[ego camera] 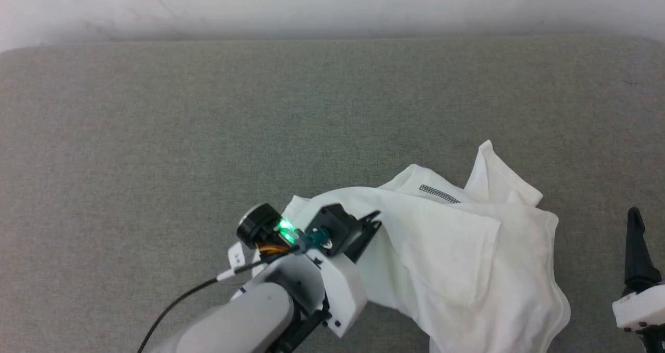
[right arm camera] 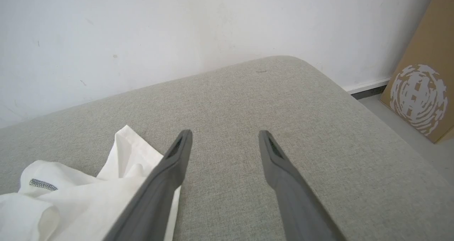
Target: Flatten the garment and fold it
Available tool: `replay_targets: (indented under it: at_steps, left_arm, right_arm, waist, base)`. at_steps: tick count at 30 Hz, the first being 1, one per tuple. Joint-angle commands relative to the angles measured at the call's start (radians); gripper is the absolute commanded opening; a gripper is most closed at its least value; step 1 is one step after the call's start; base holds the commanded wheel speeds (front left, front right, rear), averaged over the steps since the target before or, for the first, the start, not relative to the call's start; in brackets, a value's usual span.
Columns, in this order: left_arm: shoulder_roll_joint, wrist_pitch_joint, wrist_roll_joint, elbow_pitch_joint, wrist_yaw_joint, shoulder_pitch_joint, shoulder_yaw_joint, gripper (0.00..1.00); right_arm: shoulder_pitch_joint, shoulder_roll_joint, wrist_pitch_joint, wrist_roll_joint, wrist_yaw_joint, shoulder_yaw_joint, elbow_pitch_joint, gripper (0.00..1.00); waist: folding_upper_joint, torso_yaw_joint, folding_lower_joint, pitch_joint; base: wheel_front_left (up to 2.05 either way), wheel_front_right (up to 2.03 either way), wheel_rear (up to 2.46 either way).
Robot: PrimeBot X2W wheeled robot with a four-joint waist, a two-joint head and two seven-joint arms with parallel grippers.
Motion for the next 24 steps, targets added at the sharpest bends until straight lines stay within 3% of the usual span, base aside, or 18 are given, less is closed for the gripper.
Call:
replay_targets:
  at_steps: [1, 11, 12, 15, 20, 24]
  left_arm:
    - [-0.002, -0.016, -0.018, -0.026, 0.016, 0.011, 0.028, 0.0]
    - [0.021, -0.187, -0.273, -0.237, 0.176, 0.183, 0.366, 0.0]
    - [0.021, -0.187, -0.273, -0.237, 0.176, 0.183, 0.366, 0.0]
    - [0.011, -0.262, -0.386, -0.251, 0.204, 0.308, 0.485, 0.0]
    - [0.013, -0.357, -0.491, -0.183, 0.21, 0.488, 0.631, 0.0]
    - [-0.024, -0.392, -0.536, -0.153, 0.221, 0.604, 0.743, 0.0]
  right_arm:
    - [0.0, 0.002, -0.002, -0.007, -0.001, -0.004, 0.003, 1.0]
    - [0.029, 0.002, -0.001, 0.003, -0.001, 0.007, 0.017, 1.0]
    - [0.029, 0.002, -0.001, 0.003, -0.001, 0.007, 0.017, 1.0]
    - [0.037, 0.002, -0.002, 0.005, -0.001, 0.008, 0.02, 1.0]
    - [0.047, 0.002, 0.001, 0.005, -0.001, 0.006, 0.017, 1.0]
    - [0.054, 0.002, 0.008, 0.0, -0.001, -0.003, 0.007, 1.0]
  waist:
    - [-0.0001, 0.004, -0.0001, -0.016]
    - [-0.0001, 0.006, -0.0001, -0.074]
    - [-0.0001, 0.006, -0.0001, -0.074]
    - [-0.0001, 0.004, -0.0001, -0.082]
    - [-0.0001, 0.004, -0.0001, -0.085]
    - [-0.0001, 0.01, -0.0001, -0.086]
  base:
    - [0.0, 0.0, 0.0]
    - [0.0, 0.0, 0.0]
    - [0.0, 0.0, 0.0]
    - [0.0, 0.0, 0.0]
    - [0.0, 0.0, 0.0]
    - [0.0, 0.0, 0.0]
